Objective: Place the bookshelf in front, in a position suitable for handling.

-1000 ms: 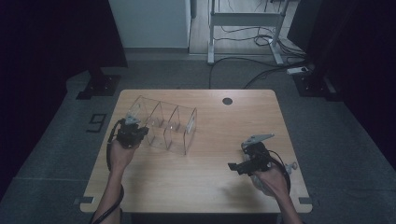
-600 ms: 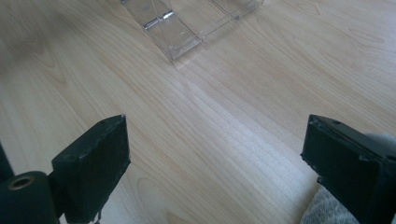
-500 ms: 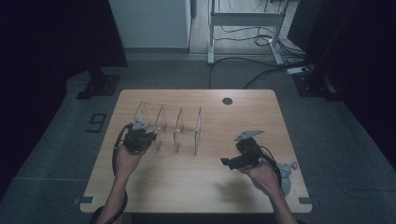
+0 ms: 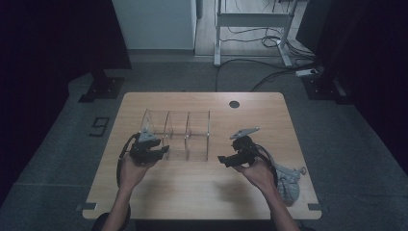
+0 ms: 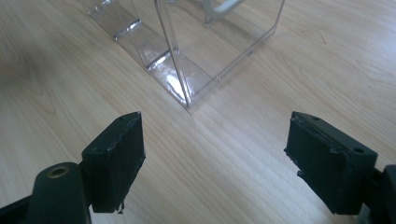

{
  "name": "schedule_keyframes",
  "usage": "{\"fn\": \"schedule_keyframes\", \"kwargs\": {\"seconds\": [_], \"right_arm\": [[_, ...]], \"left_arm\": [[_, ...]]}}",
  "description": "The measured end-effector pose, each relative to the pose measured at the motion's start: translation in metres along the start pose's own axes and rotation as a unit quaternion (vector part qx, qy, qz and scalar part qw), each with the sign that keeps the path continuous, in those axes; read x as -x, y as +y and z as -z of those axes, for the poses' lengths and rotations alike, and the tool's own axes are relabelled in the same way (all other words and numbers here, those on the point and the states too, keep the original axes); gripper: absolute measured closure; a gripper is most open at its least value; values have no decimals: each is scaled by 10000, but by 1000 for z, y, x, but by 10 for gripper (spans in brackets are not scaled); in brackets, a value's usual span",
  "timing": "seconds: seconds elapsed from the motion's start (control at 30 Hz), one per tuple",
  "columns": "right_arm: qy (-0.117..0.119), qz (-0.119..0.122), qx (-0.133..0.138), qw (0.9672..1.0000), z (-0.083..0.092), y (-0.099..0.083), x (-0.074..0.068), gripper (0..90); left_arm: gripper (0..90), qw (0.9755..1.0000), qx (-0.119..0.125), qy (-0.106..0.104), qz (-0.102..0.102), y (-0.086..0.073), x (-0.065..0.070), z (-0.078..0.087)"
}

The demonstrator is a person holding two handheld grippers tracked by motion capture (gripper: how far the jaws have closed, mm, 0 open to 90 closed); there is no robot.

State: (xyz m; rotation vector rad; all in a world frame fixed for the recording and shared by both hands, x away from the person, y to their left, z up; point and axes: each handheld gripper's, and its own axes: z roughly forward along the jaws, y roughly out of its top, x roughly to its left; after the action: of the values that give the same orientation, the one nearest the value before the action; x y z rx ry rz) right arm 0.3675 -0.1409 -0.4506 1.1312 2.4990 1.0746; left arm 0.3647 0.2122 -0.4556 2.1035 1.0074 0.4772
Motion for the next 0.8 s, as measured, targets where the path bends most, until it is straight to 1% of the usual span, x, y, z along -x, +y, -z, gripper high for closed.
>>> {"fn": "schedule_keyframes", "kwargs": {"seconds": [0.03, 0.1, 0.17, 0.27, 0.33, 0.37, 0.43, 0.47, 0.5, 0.57, 0.6, 0.67, 0.73, 0.77, 0.8], "right_arm": [[20, -17, 17, 10000, -2, 2, 0, 188], [32, -31, 38, 10000, -5, 6, -1, 188], [28, -38, 50, 10000, -9, 11, -3, 188], [39, -31, 96, 9999, -14, 18, -6, 197], [53, -36, 111, 9999, -17, 22, -8, 210], [43, -37, 117, 9999, -19, 25, -9, 221], [39, -17, 131, 9999, -22, 30, -10, 231], [39, -17, 131, 9999, -22, 30, -10, 231], [28, -40, 121, 9999, -25, 35, -13, 249], [-20, 1, 106, 9999, -28, 38, -14, 259], [-35, 3, 78, 10000, -30, 41, -15, 266], [-95, 5, 88, 9999, -34, 46, -17, 287], [-112, 17, 88, 9999, -38, 50, -19, 312], [-112, 17, 88, 9999, -38, 50, -19, 312], [-166, 55, 88, 9998, -40, 52, -21, 324]], "left_arm": [[456, 9999, 28, -75, -63, -3, 1, 4], [407, 9999, 58, -110, -53, -6, 2, 8], [374, 9999, 81, -112, 2, -9, 2, 12], [334, 9994, 59, -264, 193, -17, 0, 18], [286, 9993, 51, -299, 200, -19, 0, 20], [262, 9992, 50, -326, 207, -24, -2, 25], [226, 9989, 73, -384, 241, -29, -4, 30], [207, 9989, 73, -384, 241, -29, -4, 30], [192, 9989, 71, -384, 245, -33, -7, 34], [171, 9990, 51, -386, 216, -36, -9, 38], [150, 9992, 47, -340, 195, -38, -10, 39], [143, 9996, 46, -251, 147, -40, -13, 43], [137, 9994, 94, -237, 227, -42, -17, 46], [130, 9994, 94, -237, 227, -42, -17, 46], [130, 9994, 112, -226, 253, -43, -19, 47]]}}
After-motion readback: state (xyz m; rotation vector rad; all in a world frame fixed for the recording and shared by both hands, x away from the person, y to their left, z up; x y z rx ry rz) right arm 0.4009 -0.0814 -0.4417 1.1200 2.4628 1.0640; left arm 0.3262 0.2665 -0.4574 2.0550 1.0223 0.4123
